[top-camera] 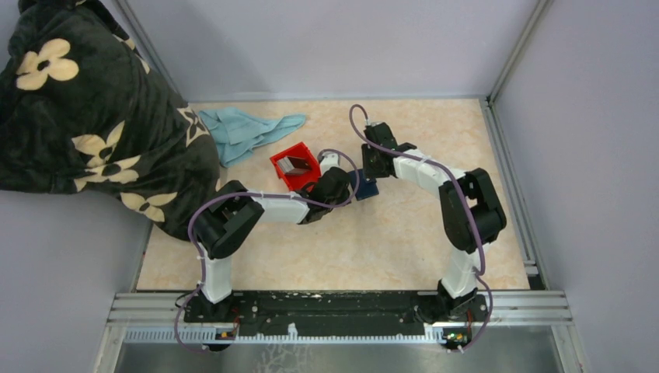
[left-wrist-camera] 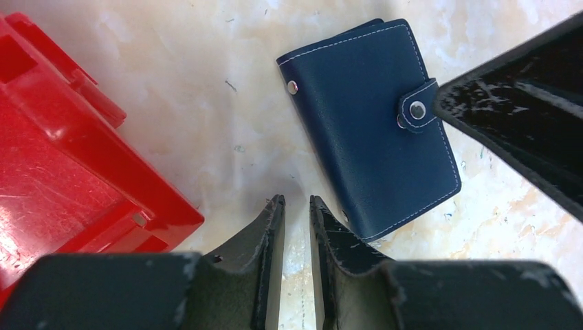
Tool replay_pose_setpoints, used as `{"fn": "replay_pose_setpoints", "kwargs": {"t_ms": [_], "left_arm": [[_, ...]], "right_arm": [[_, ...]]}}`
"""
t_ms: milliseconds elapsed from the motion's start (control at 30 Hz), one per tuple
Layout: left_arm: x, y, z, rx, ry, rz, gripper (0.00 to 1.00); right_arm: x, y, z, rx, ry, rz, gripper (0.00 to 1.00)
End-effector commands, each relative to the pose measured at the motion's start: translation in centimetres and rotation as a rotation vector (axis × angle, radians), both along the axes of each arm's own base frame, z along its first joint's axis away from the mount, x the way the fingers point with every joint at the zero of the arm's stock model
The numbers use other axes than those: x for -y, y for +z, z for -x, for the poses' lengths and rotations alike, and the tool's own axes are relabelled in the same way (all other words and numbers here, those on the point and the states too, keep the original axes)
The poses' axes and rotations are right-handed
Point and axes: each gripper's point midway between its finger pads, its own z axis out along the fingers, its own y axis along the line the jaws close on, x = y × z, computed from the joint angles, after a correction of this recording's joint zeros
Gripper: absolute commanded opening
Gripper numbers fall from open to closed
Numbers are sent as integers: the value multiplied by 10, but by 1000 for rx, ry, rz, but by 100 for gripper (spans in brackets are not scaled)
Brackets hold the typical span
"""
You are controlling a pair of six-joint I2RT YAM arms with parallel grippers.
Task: Put the credit cards into the card holder
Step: Close the card holder at the center of the board.
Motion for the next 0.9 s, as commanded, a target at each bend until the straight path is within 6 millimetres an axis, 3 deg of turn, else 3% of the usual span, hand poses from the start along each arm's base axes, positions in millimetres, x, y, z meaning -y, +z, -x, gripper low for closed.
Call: {"fn": "replay_pose_setpoints", "kwargs": {"t_ms": [0, 700, 867], "left_arm": [[2, -4, -1, -3, -1, 29, 27], [-6, -12, 2, -20, 3, 67, 26], [-7, -12, 2, -20, 5, 73, 26]], "right_arm": [[-17, 15, -15, 58, 40, 32, 33], [-13, -9, -14, 42, 31, 283, 34], [-8, -12, -13, 40, 17, 351, 30]]}}
